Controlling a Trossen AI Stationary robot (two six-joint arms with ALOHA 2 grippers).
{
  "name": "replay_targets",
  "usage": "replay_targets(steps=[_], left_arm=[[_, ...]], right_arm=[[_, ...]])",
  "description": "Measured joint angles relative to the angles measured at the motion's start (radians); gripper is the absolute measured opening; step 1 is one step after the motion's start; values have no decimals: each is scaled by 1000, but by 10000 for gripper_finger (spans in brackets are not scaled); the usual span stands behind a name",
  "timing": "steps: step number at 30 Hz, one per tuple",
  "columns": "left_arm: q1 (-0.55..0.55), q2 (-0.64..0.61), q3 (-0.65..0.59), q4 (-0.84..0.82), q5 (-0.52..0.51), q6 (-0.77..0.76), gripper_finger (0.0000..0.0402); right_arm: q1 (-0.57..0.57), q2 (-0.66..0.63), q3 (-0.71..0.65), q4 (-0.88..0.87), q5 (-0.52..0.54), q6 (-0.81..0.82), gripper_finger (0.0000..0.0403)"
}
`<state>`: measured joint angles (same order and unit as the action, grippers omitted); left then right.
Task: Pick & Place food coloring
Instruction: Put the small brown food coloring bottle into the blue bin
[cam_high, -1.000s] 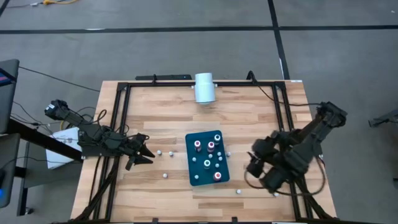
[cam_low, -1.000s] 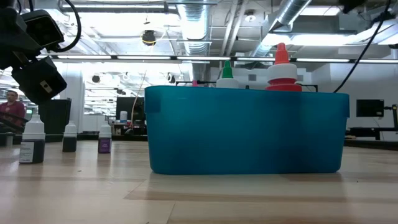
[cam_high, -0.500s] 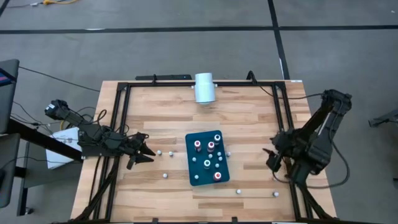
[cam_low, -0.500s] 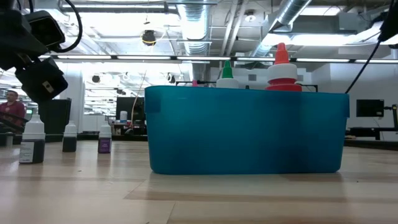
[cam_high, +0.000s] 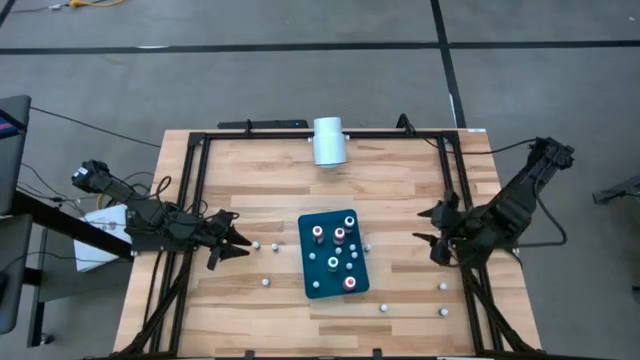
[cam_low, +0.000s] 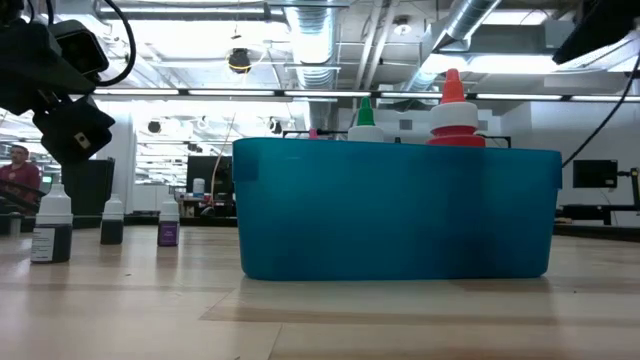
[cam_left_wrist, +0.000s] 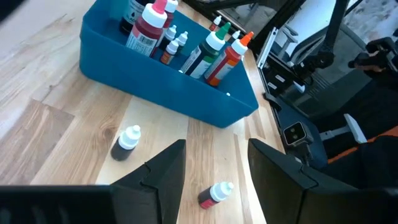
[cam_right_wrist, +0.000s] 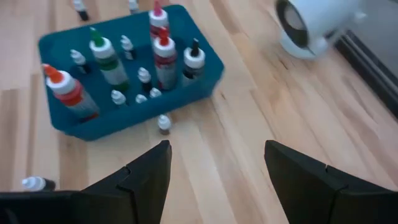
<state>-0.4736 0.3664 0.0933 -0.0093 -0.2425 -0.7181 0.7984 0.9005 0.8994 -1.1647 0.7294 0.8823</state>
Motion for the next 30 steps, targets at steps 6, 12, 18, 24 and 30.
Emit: replay_targets(steps=[6, 12, 18, 24, 30], left_arm=[[0, 0, 0, 0, 0, 0, 165], [0, 0, 0, 0, -1, 0, 165], [0, 0, 0, -2, -1, 0, 165], [0, 0, 0, -1, -1, 0, 165], [0, 0, 0, 0, -1, -1, 165]], right_arm=[[-92, -37, -162, 278, -73, -157, 249], [-129, -39, -283, 461, -77, -159, 249], [-130, -20, -384, 668, -114, -167, 249], [-151, 50, -469, 909, -122, -175, 249], [-191, 176, -515, 1096, -130, -176, 249]])
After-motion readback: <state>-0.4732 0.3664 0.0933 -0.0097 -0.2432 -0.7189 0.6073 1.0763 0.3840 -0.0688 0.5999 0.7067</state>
